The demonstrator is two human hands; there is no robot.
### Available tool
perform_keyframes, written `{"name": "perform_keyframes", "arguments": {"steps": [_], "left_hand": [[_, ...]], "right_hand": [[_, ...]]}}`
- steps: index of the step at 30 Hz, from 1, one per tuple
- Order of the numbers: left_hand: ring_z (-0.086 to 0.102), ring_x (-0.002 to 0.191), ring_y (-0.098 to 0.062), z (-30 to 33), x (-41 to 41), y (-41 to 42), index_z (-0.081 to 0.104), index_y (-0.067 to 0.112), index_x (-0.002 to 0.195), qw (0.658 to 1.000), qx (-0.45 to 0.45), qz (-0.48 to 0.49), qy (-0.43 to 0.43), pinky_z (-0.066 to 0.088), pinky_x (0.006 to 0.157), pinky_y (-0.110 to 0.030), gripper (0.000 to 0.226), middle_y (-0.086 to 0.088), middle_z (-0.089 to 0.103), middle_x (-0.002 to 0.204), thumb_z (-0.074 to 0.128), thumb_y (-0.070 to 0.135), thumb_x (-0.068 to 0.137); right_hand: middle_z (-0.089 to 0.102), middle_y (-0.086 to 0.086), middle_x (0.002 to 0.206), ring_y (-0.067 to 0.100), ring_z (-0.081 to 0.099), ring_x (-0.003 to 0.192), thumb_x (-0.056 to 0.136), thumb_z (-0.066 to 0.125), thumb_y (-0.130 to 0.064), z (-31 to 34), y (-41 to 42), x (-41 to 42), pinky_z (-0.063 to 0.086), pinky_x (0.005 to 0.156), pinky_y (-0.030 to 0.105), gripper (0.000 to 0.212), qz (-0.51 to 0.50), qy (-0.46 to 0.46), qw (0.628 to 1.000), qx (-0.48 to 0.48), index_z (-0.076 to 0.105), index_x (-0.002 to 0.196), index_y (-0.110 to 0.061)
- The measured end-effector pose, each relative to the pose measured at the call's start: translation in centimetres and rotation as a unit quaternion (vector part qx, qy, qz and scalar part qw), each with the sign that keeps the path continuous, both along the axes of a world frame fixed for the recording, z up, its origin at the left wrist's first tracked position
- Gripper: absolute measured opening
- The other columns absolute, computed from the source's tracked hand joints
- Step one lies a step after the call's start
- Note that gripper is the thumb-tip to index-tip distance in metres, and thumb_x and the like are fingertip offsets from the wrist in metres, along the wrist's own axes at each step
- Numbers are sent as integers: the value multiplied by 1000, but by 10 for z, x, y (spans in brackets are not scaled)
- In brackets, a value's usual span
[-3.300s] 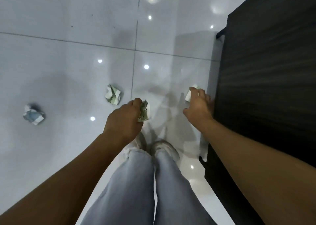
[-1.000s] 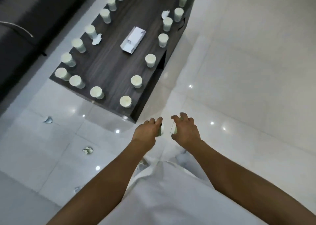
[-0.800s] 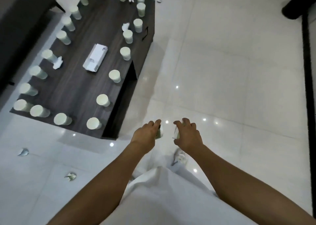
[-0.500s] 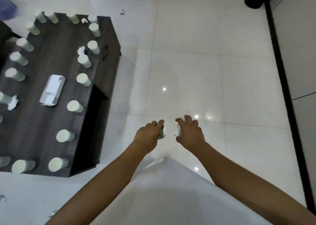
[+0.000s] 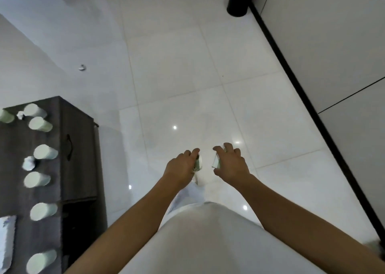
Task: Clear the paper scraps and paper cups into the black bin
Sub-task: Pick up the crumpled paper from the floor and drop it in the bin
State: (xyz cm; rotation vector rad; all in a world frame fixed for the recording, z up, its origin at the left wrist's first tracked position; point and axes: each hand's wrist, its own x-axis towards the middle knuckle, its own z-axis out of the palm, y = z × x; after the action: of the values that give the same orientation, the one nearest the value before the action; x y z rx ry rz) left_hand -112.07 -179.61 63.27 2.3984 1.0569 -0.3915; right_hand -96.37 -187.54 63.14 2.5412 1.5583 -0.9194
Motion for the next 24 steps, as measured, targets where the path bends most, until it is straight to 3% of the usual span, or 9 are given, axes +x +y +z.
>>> {"name": "perform_keyframes", "arguments": {"steps": [10, 15, 24], "left_hand": [[52, 107, -23, 22, 130, 193, 25, 23, 142, 997, 6, -70, 14, 50, 77, -36, 68, -2, 49, 121, 62, 19, 86], [52, 110, -23, 16, 221, 275, 27, 22, 141, 996, 11, -78, 29, 51, 82, -39, 65, -1, 49, 124, 62, 19, 87], [55, 104, -25, 19, 401, 416, 28, 21, 139, 992, 39, -107, 49, 50, 75, -38, 60, -3, 50, 119, 58, 17, 88]], "right_hand": [[29, 5, 143, 30, 39, 119, 80, 66, -21, 12, 157, 125, 42, 91, 36, 67, -72, 14, 997, -6, 37, 140, -28], [30, 5, 140, 31, 39, 120, 81, 68, -24, 2, 233, 220, 43, 93, 38, 68, -85, 20, 996, -15, 36, 141, -27], [31, 6, 141, 32, 39, 119, 80, 68, -21, 10, 383, 394, 42, 92, 39, 70, -69, 11, 997, -9, 36, 141, -25]]}}
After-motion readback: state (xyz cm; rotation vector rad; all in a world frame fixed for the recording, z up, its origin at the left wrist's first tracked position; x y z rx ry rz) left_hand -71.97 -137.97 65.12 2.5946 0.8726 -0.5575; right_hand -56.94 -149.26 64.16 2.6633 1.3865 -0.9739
